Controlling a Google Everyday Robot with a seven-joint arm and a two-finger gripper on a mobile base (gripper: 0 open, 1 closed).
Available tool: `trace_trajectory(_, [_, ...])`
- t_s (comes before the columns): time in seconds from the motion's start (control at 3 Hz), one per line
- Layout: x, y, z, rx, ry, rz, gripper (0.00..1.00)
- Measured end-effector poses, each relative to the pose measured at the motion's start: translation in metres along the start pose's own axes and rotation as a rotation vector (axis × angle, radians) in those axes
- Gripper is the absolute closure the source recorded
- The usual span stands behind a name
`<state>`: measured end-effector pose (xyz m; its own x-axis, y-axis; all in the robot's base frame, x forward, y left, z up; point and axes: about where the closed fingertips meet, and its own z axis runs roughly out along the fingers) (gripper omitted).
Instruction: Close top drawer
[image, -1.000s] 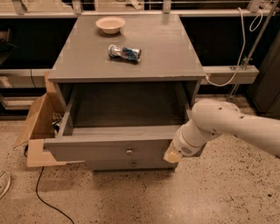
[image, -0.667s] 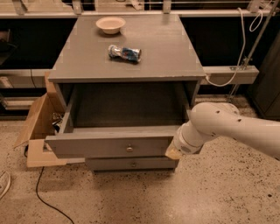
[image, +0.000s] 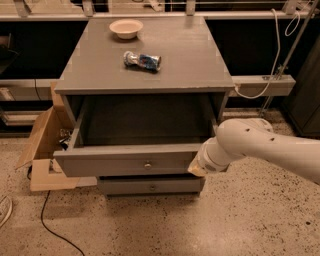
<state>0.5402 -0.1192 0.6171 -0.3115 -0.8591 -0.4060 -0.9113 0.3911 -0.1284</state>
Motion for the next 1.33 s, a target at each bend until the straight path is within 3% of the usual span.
trace_trajectory(1.0, [-0.007, -0.037, 0.006, 0.180, -0.002, -0.084, 1.00])
trace_trajectory(1.33, [-0.008, -0.046, 0.006, 0.210, -0.014, -0.090, 1.00])
